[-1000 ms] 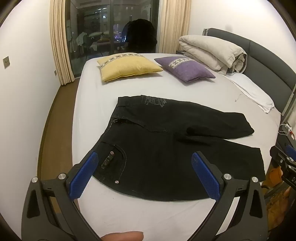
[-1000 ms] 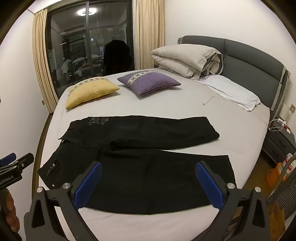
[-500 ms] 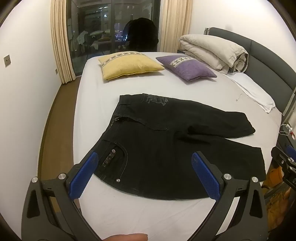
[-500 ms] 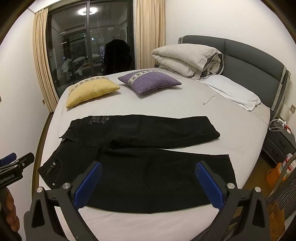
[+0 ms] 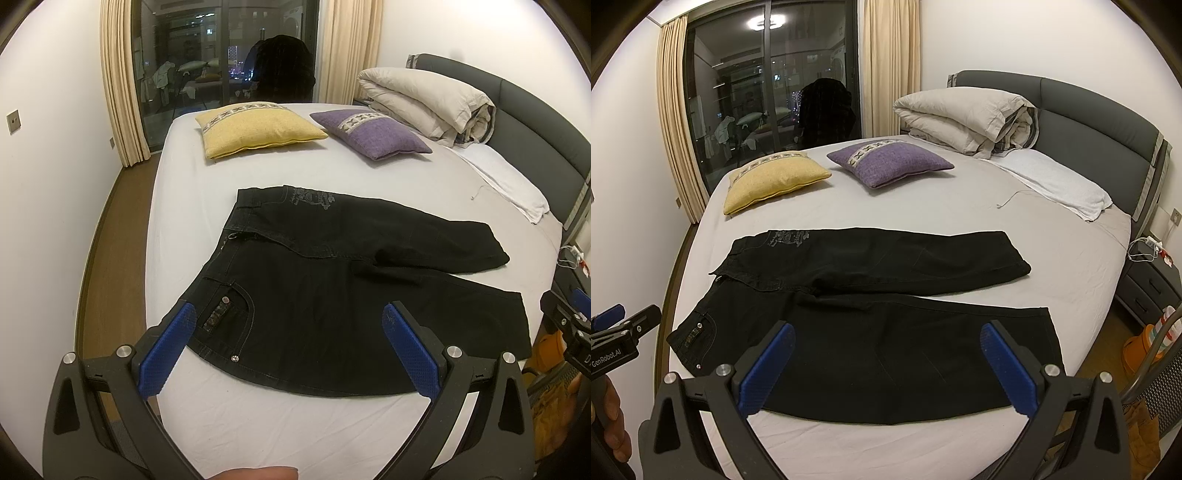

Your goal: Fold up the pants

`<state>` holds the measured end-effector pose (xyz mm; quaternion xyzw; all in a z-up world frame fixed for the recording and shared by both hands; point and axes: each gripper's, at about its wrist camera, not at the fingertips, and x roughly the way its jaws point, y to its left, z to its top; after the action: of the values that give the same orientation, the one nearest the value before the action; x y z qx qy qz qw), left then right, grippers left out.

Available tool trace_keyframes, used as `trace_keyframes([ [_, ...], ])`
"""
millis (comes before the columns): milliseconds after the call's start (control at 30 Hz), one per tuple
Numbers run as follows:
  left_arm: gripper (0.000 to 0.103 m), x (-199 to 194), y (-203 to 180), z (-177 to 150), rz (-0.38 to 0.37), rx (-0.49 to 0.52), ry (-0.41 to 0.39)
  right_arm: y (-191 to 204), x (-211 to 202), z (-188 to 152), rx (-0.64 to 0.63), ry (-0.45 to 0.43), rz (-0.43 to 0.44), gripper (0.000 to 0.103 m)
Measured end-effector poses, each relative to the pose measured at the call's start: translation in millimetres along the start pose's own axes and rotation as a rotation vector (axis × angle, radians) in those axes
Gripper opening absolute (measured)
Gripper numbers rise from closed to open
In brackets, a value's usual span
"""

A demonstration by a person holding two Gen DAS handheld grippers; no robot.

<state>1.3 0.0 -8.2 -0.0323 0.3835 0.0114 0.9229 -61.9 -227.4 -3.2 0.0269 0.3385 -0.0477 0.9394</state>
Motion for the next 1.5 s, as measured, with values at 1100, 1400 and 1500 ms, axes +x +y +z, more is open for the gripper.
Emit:
trace_keyframes([
  [1100,0.103,1.8,-1.1,-1.6,0.003,0.001,0.002,-1.7,2.2,-0.7,0.001,0.002,0.001,0.103],
  [1400,0.103,3.0,-1.5,-3.4,0.002,0.002,0.004,-0.8,2.8,-1.4,0.001,0.003,0.001,0.103],
  [1500,0.103,3.7,-1.9,-3.9,0.002,0.002,0.004,0.0,3.0,-1.7,0.001,0.003,0.001,0.103],
])
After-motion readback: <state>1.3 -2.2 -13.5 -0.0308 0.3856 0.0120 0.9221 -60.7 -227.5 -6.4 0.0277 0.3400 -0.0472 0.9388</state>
